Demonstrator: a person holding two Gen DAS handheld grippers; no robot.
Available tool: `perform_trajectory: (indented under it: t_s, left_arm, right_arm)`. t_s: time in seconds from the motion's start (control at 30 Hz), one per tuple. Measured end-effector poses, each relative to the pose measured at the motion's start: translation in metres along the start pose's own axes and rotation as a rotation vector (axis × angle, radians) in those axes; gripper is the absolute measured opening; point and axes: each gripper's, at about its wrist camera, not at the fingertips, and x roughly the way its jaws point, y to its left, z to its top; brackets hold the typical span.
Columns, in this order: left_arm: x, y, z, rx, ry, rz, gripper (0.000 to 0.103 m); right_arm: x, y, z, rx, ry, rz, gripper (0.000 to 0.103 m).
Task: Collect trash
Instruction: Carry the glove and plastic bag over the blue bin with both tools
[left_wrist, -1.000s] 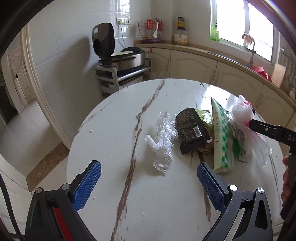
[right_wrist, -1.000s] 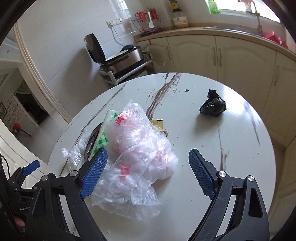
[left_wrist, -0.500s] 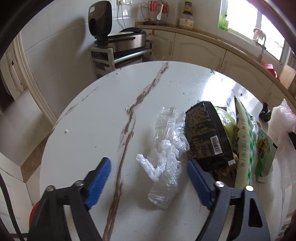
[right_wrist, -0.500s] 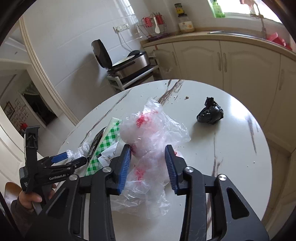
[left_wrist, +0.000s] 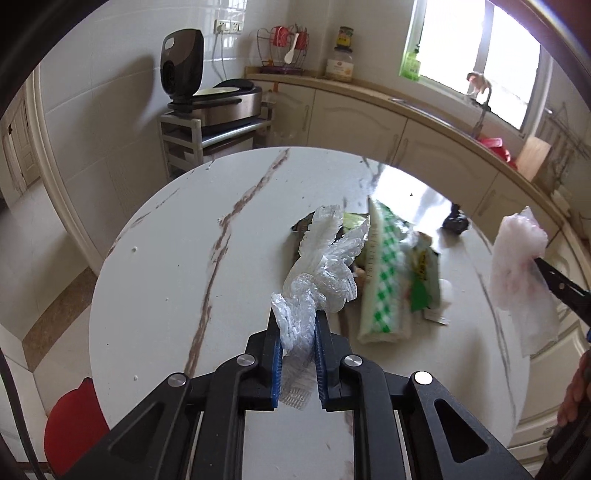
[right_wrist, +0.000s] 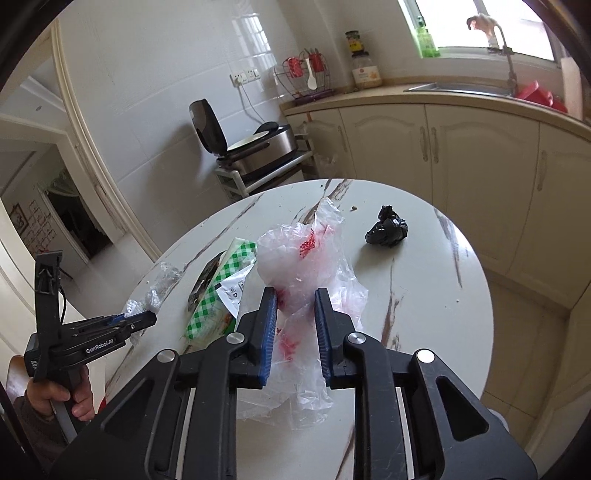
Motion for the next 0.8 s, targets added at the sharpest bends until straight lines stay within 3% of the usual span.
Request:
perform_trajectory:
  t_s: [0.2,0.4,0.6,0.8]
  left_arm:
    - [-0.052,-0.038,-0.016,0.062,-0.06,-0.041,0.011]
    - [-0.074,-0.116,-0.039,0.182,-0.06,-0.111,0.011]
    - [-0.068,-0.218,-0.057,0.336,-0.006,-0.212,0.011]
    - [-0.023,-0.319,-0.072,0.49,0.086,-0.295,0.012]
  right_arm:
    - [-0.045,-0.004,-0.009,0.009,-0.052,0.012,0.019]
    - [-0.099,-0.036,-0.021,0.051,-0.11,-0.026,0.019]
    - [-0.148,-0.104,-0.05,0.136,-0.136,-0.143,0.019]
    - [-0.163,-0.187,-0.096,0.261,-0.087,-0.254,0.019]
